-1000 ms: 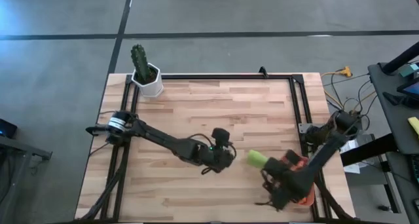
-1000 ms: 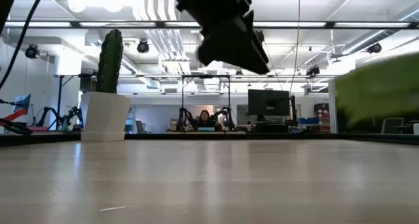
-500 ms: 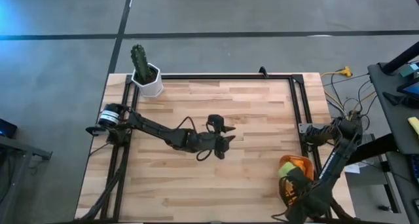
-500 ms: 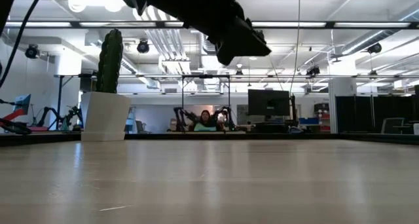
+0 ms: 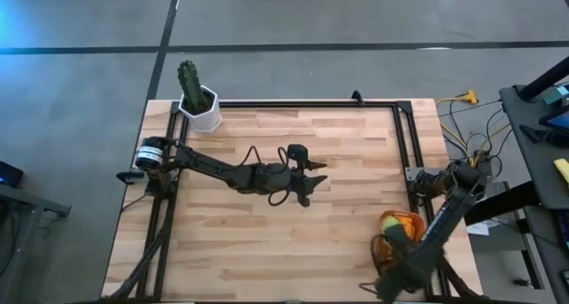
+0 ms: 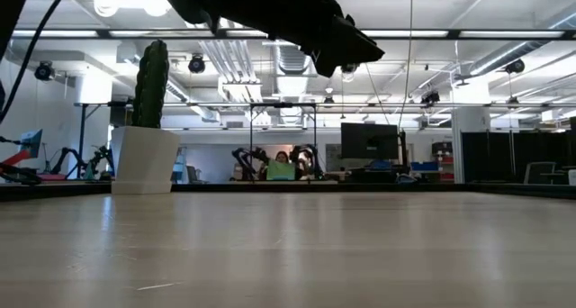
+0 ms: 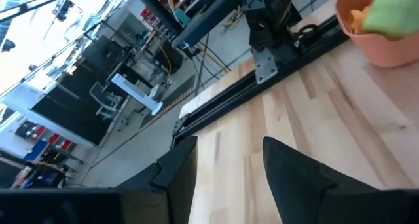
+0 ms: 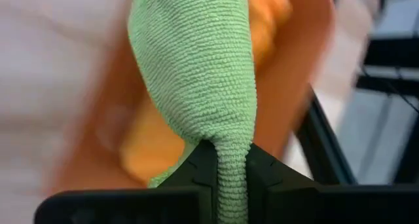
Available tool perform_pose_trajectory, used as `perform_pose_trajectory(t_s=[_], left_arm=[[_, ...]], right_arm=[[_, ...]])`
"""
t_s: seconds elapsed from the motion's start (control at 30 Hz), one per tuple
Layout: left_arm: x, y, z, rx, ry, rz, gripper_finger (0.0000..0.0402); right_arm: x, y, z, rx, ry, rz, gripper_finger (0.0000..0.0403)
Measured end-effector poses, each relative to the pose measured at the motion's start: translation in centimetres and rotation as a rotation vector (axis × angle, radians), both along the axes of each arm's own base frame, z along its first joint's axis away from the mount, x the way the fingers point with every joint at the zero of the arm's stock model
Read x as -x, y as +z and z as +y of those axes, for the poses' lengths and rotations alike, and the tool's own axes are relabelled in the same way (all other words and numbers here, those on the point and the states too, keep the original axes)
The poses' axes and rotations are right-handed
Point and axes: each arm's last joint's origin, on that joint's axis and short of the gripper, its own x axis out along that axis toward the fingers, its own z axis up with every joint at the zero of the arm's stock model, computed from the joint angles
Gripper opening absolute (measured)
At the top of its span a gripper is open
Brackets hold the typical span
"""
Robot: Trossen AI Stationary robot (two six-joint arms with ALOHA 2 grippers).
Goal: Roll microfiber towels into tight, uniform cylinder then place into a basket
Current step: Put the green microfiber cloth into the orange bin
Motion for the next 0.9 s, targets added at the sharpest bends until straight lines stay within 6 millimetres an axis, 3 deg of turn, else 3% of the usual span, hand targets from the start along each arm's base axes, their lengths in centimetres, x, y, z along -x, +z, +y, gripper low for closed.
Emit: perform_pose_trajectory(t_s=[0.13,0.27,0.37,0.53,0.9], left_arm=[[0.0,-0.1,0.7,0.003,0.011,-0.003,0.0157],[0.2,-0.6,0.9,0.004,0.015,0.013,0.0157],[0.3,-1.1,0.9,0.007,0.015,0.028,0.0157],[0.4,-1.2,0.9,0.010,0.016,0.028,0.0157],[0.4,-1.3,0.9,0.034,0.021,0.031,0.0157]], right_arm=[[-2.1,-0.9,-1.1,0.078,0.063,-0.093,0.0028],[-3.6,-2.0,-1.5,0.004,0.081,-0.008,0.0028],[-3.3,-2.1,-1.6,-0.010,0.082,0.070,0.0028],[-3.2,-2.2,-1.5,0.073,0.050,-0.020,0.0028],[-4.8,-6.1,-0.7,0.034,-0.054,0.050,0.0028]])
